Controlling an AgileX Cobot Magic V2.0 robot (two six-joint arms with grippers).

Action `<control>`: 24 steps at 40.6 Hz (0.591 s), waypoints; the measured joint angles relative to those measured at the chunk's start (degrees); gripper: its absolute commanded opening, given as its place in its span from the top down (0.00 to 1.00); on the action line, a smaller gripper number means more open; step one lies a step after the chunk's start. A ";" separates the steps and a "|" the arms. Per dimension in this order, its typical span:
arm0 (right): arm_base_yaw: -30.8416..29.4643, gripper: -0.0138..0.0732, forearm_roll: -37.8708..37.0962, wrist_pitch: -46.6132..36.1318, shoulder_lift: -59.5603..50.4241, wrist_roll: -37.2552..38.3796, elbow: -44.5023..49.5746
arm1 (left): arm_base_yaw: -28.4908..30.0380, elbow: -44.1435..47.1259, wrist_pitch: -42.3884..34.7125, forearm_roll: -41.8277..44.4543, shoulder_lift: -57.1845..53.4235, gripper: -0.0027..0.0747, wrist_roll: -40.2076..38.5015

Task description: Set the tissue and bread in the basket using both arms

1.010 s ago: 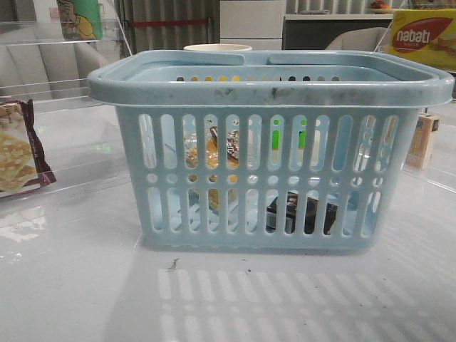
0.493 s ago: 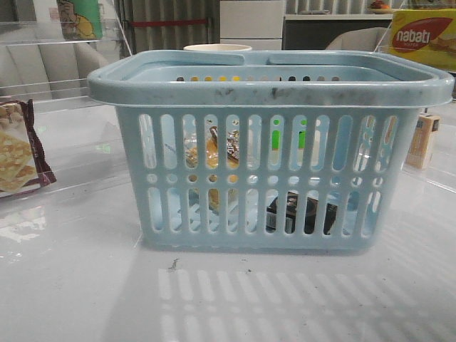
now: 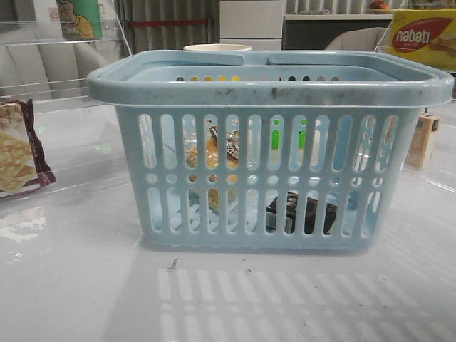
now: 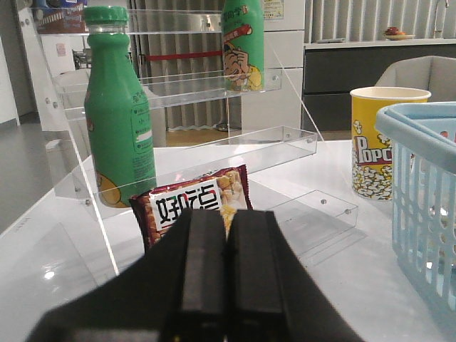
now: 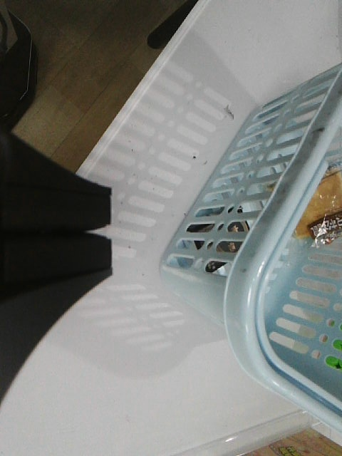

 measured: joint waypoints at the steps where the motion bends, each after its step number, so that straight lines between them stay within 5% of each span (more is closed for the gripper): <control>1: 0.00 0.78 0.00 0.00 0.00 0.00 0.00 | 0.00 0.00 -0.11 0.00 0.00 0.85 0.00; 24: 0.00 0.78 0.00 0.00 0.00 0.00 0.00 | 0.00 0.00 -0.32 0.00 0.00 0.85 0.00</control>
